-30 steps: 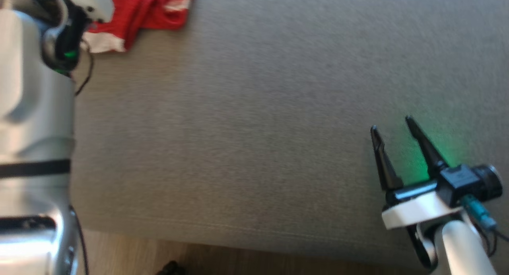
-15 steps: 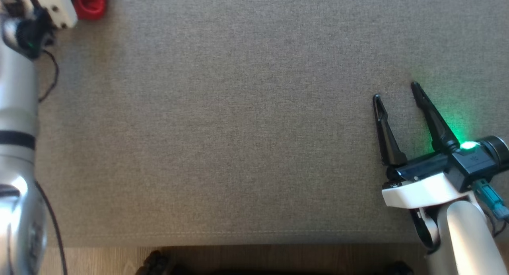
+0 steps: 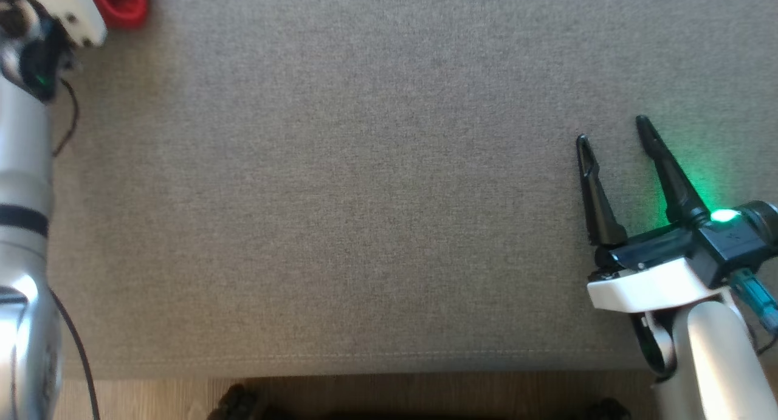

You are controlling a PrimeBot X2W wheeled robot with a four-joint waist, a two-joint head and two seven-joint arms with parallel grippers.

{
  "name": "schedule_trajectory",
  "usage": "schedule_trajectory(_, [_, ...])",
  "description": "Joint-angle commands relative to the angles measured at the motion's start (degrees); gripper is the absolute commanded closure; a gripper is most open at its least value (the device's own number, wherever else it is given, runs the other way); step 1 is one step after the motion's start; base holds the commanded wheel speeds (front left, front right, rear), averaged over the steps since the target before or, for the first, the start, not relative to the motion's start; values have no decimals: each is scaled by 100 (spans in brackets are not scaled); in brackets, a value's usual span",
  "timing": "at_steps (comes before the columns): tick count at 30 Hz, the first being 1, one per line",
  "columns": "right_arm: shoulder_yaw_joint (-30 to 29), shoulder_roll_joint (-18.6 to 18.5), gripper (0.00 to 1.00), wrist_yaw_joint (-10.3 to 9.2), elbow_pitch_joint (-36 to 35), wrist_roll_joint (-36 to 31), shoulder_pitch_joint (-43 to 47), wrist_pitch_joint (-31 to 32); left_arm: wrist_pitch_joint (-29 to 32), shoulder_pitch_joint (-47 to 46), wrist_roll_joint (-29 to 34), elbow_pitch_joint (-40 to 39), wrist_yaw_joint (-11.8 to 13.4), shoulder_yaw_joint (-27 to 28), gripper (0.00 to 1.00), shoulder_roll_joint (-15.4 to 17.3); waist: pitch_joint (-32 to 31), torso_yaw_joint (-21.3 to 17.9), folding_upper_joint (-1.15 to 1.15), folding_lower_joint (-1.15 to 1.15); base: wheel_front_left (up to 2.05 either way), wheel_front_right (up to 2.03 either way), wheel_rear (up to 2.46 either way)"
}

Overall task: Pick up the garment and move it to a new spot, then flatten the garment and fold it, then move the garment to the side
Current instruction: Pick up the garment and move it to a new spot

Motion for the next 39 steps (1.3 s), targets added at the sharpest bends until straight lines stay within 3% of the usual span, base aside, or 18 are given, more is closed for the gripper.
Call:
schedule_trajectory(1, [195, 23, 0, -2, -70, 76, -10, -4, -221, 162, 3, -63, -29, -16, 100, 278, -194, 10, 0, 0, 0, 0, 0])
schedule_trajectory(6, [387, 57, 0, -2, 86, 195, 11, -4, -1148, 273, -149, -520, -35, -474, 100, 428, -798, -83, 0, 0, 0, 0, 0])
schedule_trajectory(12, [478, 75, 0, -2, 182, 309, 116, -4, -1488, 472, -480, -1184, -36, -979, 100, 670, -1355, -248, 0, 0, 0, 0, 0])
schedule_trajectory(18, [526, 78, 0, -2, 182, 606, 270, -4, -1469, 809, -898, -2256, -37, -1496, 100, 984, -1904, -639, 0, 0, 0, 0, 0])
schedule_trajectory(25, [532, 79, 0, -2, -58, 659, 236, -4, -1143, 1368, -1237, -3592, -36, -1874, 100, 1119, -2140, -1326, 0, 0, 0, 0, 0])
schedule_trajectory(33, [185, 79, 0, -2, -379, 874, 27, -4, -475, 1934, -1513, -4606, 76, -2250, 100, 830, -1968, -2210, 0, 0, 0, 0, 0])
schedule_trajectory(39, [189, 79, 0, -2, -439, 996, -22, -4, -473, 2242, -1555, -4440, 279, -2428, 100, 530, -1681, -2631, 0, 0, 0, 0, 0])
